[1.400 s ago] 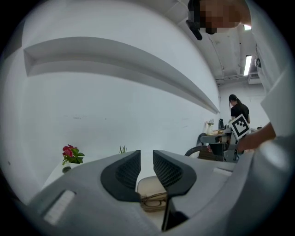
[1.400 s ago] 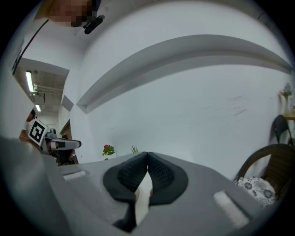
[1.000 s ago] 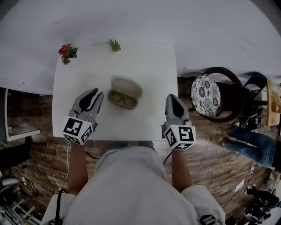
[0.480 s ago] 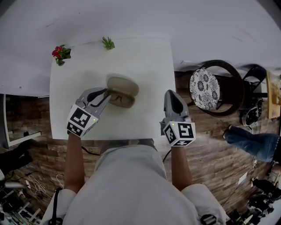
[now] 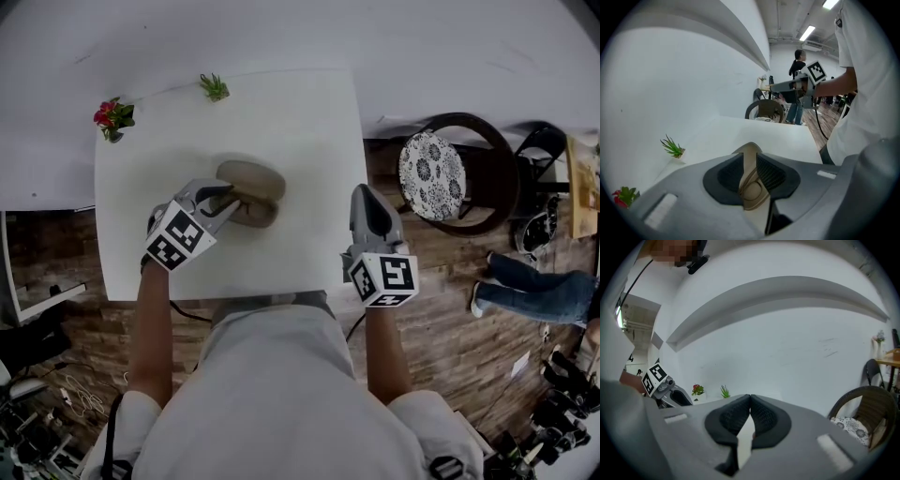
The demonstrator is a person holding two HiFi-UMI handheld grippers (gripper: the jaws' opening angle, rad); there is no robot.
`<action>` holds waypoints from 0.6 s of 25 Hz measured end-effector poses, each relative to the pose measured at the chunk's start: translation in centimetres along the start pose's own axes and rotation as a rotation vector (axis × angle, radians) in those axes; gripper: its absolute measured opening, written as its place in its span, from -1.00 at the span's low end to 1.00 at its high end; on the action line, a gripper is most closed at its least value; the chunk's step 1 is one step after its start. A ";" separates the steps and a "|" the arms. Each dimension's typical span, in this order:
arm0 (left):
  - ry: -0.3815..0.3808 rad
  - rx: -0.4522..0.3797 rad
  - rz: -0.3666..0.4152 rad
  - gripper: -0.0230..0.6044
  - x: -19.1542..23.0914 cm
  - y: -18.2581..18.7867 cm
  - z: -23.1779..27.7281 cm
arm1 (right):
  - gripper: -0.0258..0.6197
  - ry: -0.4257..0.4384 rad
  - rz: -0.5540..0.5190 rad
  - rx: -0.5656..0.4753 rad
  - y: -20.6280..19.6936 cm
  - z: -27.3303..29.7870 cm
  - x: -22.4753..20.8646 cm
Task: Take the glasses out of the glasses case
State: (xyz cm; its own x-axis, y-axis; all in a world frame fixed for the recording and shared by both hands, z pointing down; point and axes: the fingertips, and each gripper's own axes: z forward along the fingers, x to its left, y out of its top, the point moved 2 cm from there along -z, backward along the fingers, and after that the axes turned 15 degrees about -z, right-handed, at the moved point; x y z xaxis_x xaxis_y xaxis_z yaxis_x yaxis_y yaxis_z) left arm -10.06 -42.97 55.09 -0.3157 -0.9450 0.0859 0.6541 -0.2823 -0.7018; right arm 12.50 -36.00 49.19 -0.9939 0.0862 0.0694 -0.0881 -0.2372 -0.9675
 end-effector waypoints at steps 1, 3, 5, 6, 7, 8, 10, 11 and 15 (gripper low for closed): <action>-0.005 0.018 0.016 -0.63 0.0 -0.1 0.4 | -0.91 -0.003 0.000 0.001 -0.1 0.1 -0.2; -0.019 0.050 0.043 -0.63 0.0 -0.2 1.0 | -0.91 -0.007 0.000 0.002 -0.2 0.3 -0.4; -0.039 0.089 0.070 -0.63 0.0 -0.4 1.7 | -0.91 -0.007 -0.001 0.003 -0.2 0.5 -0.5; -0.049 0.116 0.084 -0.63 0.0 -0.6 2.0 | -0.91 -0.007 -0.001 0.003 -0.2 0.6 -0.5; -0.059 0.148 0.100 -0.63 0.1 -1.0 2.4 | -0.91 -0.006 0.000 0.004 -0.2 0.7 -0.6; -0.069 0.184 0.118 -0.63 0.2 -1.4 2.8 | -0.91 -0.006 0.001 0.005 -0.3 0.8 -0.6; -0.091 0.252 0.164 -0.63 0.2 -2.1 3.6 | -0.91 -0.005 0.003 0.011 -0.4 0.9 -0.7; -0.101 0.278 0.184 -0.63 0.3 -2.4 4.0 | -0.91 -0.005 0.004 0.014 -0.5 1.0 -0.7; -0.134 0.325 0.196 -0.63 0.8 -3.1 5.5 | -0.91 -0.003 0.008 0.020 -0.6 1.2 -0.8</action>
State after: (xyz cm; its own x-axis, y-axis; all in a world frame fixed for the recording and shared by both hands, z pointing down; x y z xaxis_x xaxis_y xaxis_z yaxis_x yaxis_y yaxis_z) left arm -8.56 -43.72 61.25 -0.0847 -0.9932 0.0793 0.8833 -0.1117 -0.4553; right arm 13.27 -37.13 49.97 -0.9947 0.0809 0.0628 -0.0817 -0.2569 -0.9630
